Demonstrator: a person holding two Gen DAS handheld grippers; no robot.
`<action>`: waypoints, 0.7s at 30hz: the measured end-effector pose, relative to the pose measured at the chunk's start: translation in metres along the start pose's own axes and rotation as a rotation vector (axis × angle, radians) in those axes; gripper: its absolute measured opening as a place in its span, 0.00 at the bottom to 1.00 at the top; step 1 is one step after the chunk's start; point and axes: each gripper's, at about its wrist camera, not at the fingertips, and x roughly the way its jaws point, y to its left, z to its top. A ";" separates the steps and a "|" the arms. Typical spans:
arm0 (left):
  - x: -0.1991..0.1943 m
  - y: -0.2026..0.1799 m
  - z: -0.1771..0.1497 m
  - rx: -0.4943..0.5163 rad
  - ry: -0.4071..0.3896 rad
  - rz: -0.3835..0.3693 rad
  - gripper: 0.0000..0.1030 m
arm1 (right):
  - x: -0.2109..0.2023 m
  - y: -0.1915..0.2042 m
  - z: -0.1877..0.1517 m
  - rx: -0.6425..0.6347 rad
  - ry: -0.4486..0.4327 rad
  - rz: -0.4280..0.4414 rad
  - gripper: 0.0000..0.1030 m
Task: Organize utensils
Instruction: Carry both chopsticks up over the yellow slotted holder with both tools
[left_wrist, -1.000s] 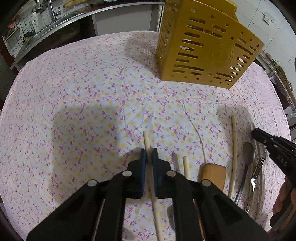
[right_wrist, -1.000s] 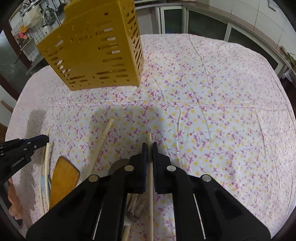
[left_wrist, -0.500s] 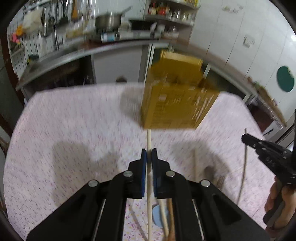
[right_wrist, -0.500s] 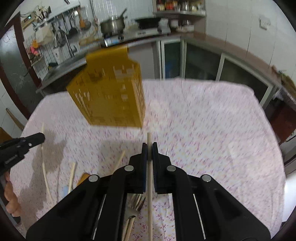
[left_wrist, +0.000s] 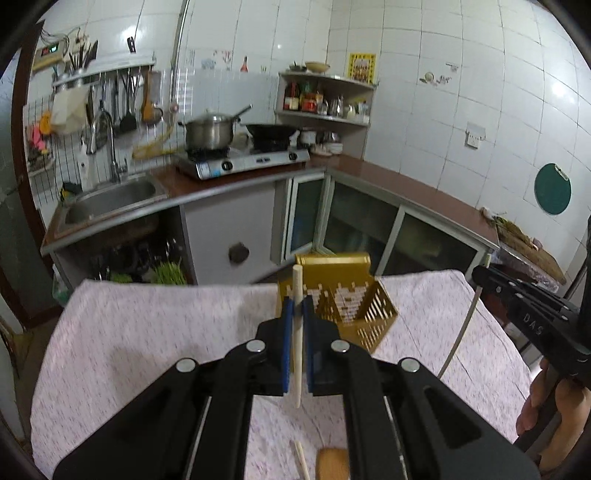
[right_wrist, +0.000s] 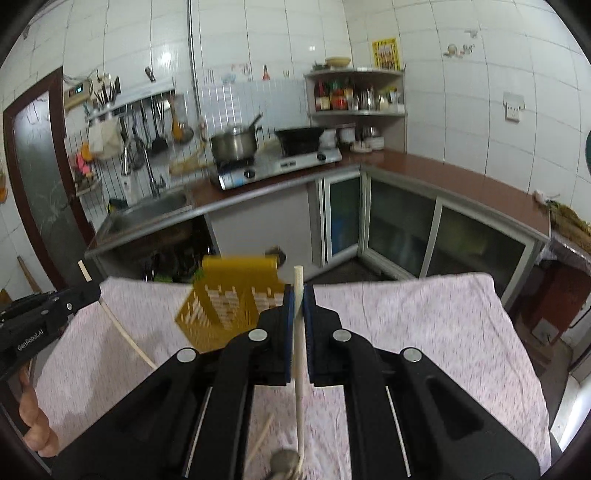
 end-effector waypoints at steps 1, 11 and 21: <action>0.001 0.000 0.005 0.002 -0.006 0.003 0.06 | 0.001 0.001 0.003 -0.001 -0.007 0.000 0.06; 0.004 -0.008 0.062 0.034 -0.071 0.012 0.06 | 0.007 0.011 0.074 -0.002 -0.115 0.020 0.06; 0.015 -0.022 0.106 0.063 -0.109 0.005 0.06 | 0.040 0.021 0.115 -0.018 -0.190 0.017 0.06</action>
